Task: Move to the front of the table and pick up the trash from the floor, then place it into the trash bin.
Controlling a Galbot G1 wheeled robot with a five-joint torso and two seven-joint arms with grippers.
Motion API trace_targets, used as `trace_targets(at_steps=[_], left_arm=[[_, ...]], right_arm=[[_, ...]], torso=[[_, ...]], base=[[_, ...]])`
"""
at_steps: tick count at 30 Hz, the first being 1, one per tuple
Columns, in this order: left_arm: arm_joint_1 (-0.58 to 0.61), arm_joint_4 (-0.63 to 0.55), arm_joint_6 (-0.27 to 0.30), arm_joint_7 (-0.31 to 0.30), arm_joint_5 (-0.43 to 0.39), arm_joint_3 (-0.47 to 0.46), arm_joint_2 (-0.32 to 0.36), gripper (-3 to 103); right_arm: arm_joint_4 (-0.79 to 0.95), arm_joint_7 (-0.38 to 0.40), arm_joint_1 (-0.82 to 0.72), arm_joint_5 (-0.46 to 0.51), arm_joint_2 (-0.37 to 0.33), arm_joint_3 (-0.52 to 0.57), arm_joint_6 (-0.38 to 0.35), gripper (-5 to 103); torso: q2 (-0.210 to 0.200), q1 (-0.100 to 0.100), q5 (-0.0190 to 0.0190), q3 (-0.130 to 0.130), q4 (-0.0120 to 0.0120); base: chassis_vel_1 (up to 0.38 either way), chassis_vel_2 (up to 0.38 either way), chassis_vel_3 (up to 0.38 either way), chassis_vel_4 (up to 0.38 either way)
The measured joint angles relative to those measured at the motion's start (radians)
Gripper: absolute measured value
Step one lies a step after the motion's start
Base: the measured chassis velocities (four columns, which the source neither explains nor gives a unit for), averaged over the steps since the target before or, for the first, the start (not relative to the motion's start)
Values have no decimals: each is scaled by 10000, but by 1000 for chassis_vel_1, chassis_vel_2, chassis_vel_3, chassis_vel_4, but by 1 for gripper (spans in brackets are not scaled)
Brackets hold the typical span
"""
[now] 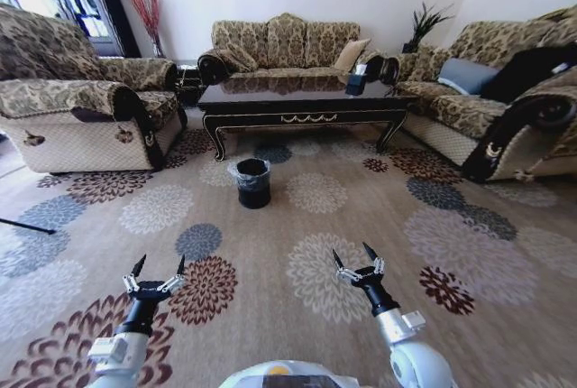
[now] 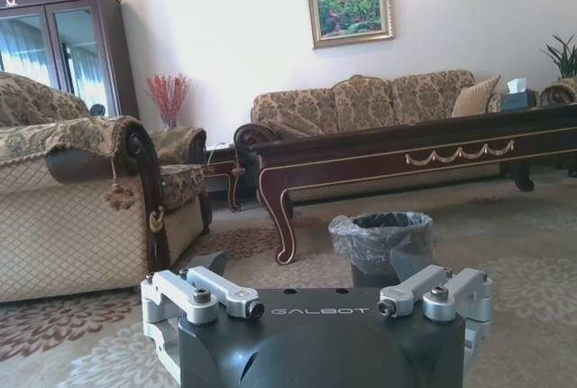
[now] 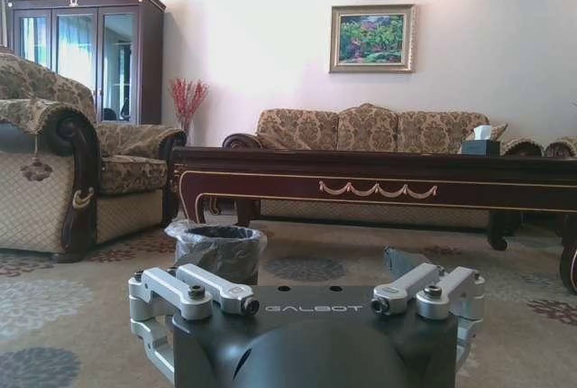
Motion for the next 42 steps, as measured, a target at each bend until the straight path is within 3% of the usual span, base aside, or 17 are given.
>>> trace_targets(at_steps=[32, 42], left_arm=[[0, 0, 0, -1, -1, 0, -1, 100], [0, 1, 1, 0, -1, 0, 0, 100]], right_arm=[[-1, 0, -10, 0, 1, 0, 0, 100], [-1, 1, 7, 0, 0, 0, 0, 100]], torso=[[6, -3, 3, 3, 1], [339, -1, 0, 349, 1]], base=[[189, -194, -190, 196], [-7, 0, 4, 0]])
